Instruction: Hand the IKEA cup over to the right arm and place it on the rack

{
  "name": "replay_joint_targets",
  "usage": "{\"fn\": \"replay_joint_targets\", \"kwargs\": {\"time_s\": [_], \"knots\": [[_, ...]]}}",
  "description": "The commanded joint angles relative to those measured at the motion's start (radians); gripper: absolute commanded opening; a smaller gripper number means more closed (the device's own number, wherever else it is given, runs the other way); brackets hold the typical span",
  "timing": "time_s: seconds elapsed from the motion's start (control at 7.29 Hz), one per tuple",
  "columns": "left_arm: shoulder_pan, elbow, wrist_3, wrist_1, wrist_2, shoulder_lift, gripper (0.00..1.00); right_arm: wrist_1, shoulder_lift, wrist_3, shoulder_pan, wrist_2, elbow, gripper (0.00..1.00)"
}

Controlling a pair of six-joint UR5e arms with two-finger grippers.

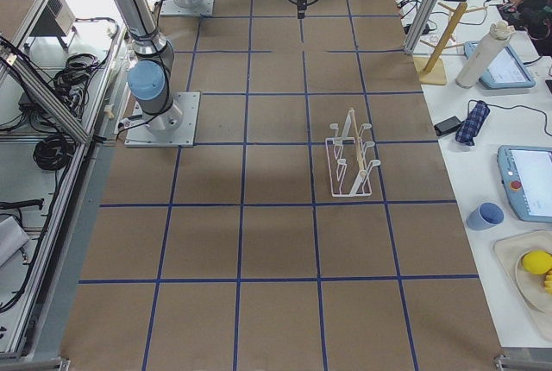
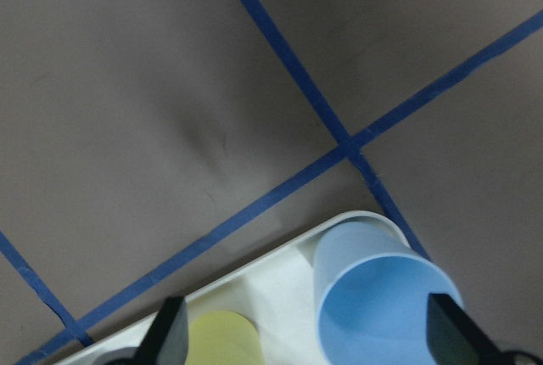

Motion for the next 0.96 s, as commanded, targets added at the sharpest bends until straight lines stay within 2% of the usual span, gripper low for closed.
{"fn": "replay_joint_targets", "kwargs": {"time_s": [0.0,0.27,0.41,0.55,0.82], "knots": [[0.046,-0.055,0.046,0.078,0.001,-0.035,1.0,0.0,0.0,0.001,0.0,0.0,0.0,1.0],[0.047,-0.059,0.046,0.047,-0.001,-0.051,1.0,0.0,0.0,0.001,0.0,0.0,0.0,1.0],[0.046,-0.054,0.041,-0.004,-0.001,-0.057,0.93,0.0,0.0,-0.001,0.0,0.0,0.0,1.0],[0.044,-0.048,0.04,-0.029,0.001,-0.058,0.8,0.0,0.0,0.001,0.0,0.0,0.0,1.0],[0.041,-0.049,0.038,-0.043,-0.002,-0.051,0.43,0.0,0.0,0.001,0.0,0.0,0.0,1.0]]}}
